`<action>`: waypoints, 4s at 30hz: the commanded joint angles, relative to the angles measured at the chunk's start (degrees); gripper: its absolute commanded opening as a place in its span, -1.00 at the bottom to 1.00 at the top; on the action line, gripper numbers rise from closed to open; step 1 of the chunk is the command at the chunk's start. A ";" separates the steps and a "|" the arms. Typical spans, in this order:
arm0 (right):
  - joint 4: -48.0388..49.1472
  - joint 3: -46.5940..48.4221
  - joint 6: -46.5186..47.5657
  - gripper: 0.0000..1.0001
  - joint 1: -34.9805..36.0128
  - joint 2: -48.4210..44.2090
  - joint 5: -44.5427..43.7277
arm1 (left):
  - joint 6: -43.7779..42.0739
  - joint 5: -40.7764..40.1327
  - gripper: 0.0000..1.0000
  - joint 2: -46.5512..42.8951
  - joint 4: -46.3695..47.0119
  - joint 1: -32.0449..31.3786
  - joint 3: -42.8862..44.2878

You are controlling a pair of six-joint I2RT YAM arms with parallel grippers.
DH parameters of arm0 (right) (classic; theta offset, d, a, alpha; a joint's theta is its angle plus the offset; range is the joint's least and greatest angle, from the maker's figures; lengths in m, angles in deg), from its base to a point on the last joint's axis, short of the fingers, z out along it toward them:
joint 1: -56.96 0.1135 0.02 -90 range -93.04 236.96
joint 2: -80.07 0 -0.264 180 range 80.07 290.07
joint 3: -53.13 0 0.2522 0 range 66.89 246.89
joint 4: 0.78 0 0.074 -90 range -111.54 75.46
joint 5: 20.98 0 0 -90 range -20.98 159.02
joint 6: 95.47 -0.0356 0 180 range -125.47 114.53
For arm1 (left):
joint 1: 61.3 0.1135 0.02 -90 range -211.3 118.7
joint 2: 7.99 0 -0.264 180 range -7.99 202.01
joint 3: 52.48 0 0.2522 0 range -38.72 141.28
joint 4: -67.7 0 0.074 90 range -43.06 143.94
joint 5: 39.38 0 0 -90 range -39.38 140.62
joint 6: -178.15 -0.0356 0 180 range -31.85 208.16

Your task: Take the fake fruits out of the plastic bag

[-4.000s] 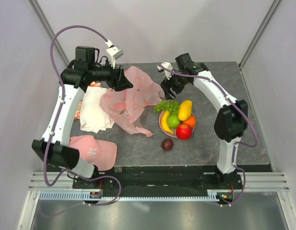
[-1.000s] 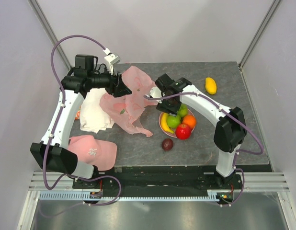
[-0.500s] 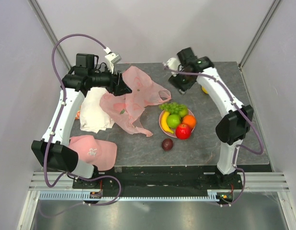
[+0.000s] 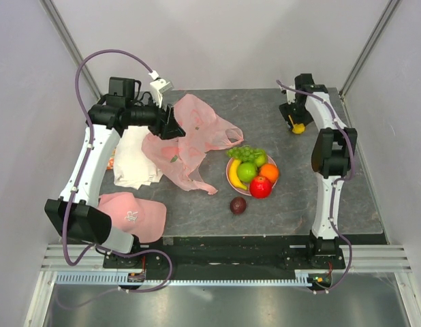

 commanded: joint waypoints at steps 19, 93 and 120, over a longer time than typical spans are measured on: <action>10.98 14.04 -1.36 0.32 0.92 12.08 1.39 | -4.53 -4.53 0.38 0.29 -4.65 0.36 -1.98; -2.64 -43.53 35.22 0.96 6.83 -52.79 22.12 | -16.75 -11.40 0.59 -2.79 -0.71 -36.46 -13.22; 4.31 -48.27 6.99 0.96 4.08 -59.90 21.96 | 23.59 -41.54 0.22 17.50 29.80 -51.68 -24.13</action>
